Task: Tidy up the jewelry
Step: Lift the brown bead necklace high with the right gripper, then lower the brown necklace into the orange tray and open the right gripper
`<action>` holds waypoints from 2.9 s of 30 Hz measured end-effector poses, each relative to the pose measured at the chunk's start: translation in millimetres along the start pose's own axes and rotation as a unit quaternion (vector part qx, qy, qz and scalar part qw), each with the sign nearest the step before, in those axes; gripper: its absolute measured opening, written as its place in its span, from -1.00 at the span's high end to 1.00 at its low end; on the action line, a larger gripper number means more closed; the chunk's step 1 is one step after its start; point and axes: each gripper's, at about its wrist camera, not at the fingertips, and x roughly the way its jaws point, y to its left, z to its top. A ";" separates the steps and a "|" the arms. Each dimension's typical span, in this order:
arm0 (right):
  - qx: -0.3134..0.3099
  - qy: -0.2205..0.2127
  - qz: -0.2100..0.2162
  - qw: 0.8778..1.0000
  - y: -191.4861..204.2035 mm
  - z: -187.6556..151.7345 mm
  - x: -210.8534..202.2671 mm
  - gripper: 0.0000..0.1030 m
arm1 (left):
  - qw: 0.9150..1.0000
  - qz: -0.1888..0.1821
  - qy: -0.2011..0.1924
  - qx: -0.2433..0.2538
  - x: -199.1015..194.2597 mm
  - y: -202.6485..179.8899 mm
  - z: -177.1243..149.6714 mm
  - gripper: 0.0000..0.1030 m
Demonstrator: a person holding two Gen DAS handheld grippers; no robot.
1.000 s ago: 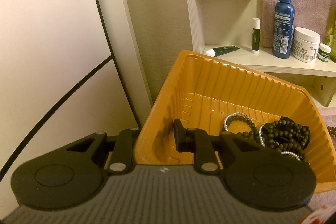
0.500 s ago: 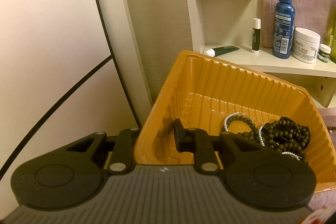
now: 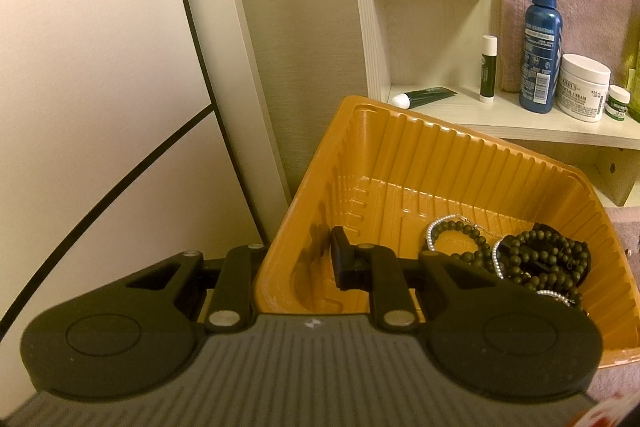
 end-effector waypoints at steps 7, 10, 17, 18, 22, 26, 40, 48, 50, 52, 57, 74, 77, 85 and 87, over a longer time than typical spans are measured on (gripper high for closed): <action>-0.003 -0.018 0.011 1.000 9.4 18.1 -2.4 0.87 | 1.000 -0.001 0.000 -0.002 -0.1 0.3 0.4 0.64; -0.003 -0.024 0.024 0.999 14.6 24.7 1.0 0.87 | 1.000 -0.001 0.001 -0.001 -0.1 0.4 0.4 0.64; -0.010 -0.029 0.062 0.998 32.9 37.5 14.8 0.87 | 1.000 -0.001 0.001 -0.002 -0.2 0.6 0.5 0.64; -0.011 -0.028 0.069 0.997 36.6 39.1 17.7 0.87 | 1.000 -0.001 0.001 -0.002 -0.1 0.6 0.5 0.64; -0.013 -0.019 0.097 0.995 53.8 40.5 32.1 0.87 | 1.000 -0.001 0.001 -0.003 -0.1 0.7 0.4 0.64; -0.006 -0.012 0.123 0.992 61.9 41.3 46.6 0.87 | 1.000 -0.001 0.001 -0.003 -0.4 0.9 0.4 0.64; 0.014 0.028 0.147 0.989 71.3 29.8 92.0 0.87 | 1.000 -0.004 0.002 -0.004 0.1 1.1 0.4 0.65; 0.031 0.072 0.140 0.987 66.0 5.2 110.5 0.87 | 1.000 -0.004 0.002 -0.004 0.3 1.3 0.6 0.65; 0.033 0.078 0.135 0.987 63.7 2.1 114.9 0.87 | 1.000 -0.004 0.002 -0.004 0.2 1.1 0.7 0.65; 0.038 0.086 0.136 0.986 61.9 -1.5 119.4 0.87 | 1.000 -0.004 0.002 -0.004 0.2 1.3 0.5 0.65; 0.043 0.121 0.133 0.983 61.9 -19.5 132.0 0.87 | 1.000 -0.004 0.002 -0.004 0.1 1.3 0.5 0.65; 0.054 0.171 0.105 0.978 58.8 -51.4 141.0 0.04 | 1.000 -0.003 0.003 -0.004 1.2 0.9 0.4 0.65; 0.055 0.171 0.105 0.978 58.3 -53.9 139.3 -0.02 | 1.000 -0.004 0.004 -0.005 1.5 1.0 0.4 0.65; 0.060 0.181 0.102 0.976 57.6 -63.2 136.7 -0.05 | 1.000 -0.003 0.004 -0.005 1.4 1.1 0.5 0.64; 0.063 0.182 0.101 0.976 56.6 -64.8 135.0 -0.05 | 1.000 -0.004 0.004 -0.005 1.5 1.3 0.6 0.65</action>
